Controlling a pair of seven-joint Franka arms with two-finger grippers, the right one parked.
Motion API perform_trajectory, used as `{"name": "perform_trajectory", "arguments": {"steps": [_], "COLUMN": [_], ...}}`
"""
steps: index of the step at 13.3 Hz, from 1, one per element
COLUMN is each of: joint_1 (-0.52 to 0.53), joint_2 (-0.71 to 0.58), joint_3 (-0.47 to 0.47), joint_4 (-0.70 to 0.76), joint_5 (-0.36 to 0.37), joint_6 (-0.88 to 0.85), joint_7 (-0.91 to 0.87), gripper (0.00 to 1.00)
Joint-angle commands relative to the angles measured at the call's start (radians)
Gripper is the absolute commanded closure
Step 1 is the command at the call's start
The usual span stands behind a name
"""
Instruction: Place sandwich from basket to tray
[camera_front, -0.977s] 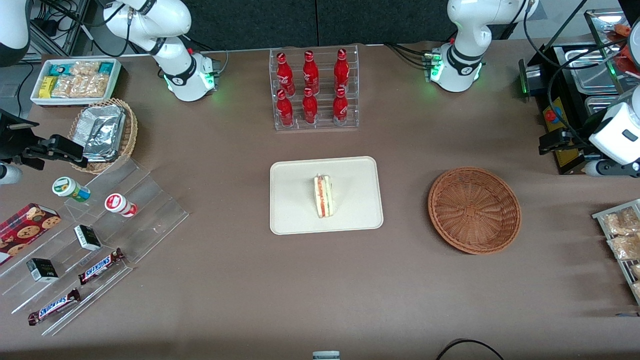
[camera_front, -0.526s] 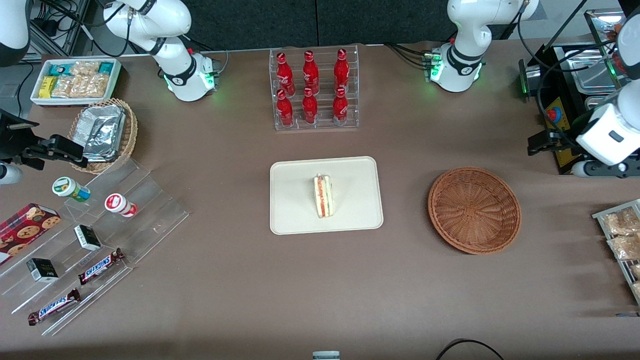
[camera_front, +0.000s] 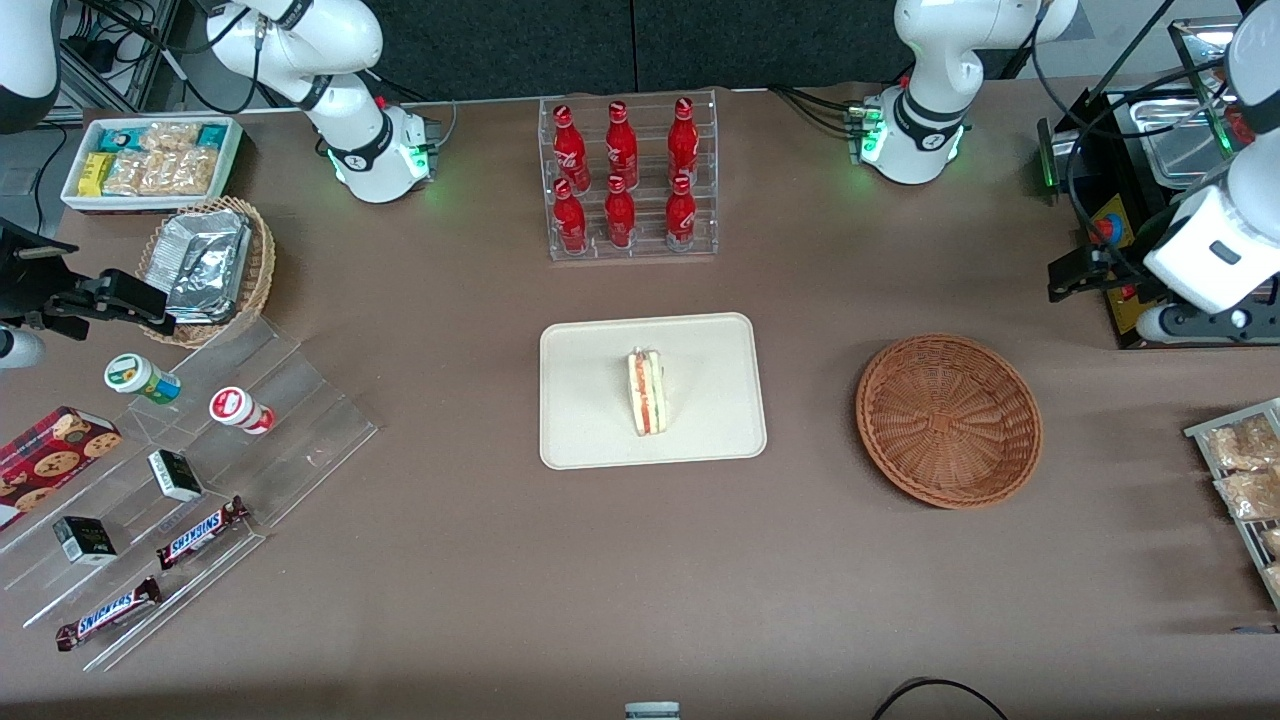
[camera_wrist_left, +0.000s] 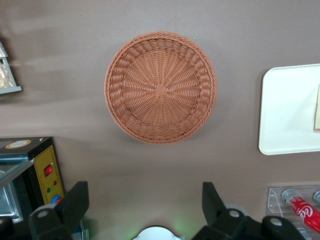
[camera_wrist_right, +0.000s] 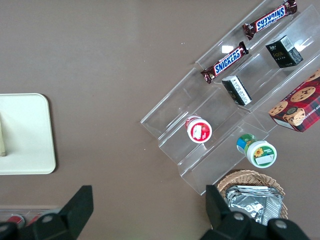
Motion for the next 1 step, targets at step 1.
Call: {"name": "perform_trajectory", "arguments": {"steps": [1], "joint_1": [-0.005], "joint_2": [-0.025], "joint_3": [0.003], "joint_4": [0.011], "joint_5": [-0.012], "joint_6": [-0.026], "joint_7": [-0.018], "gripper": [0.00]}}
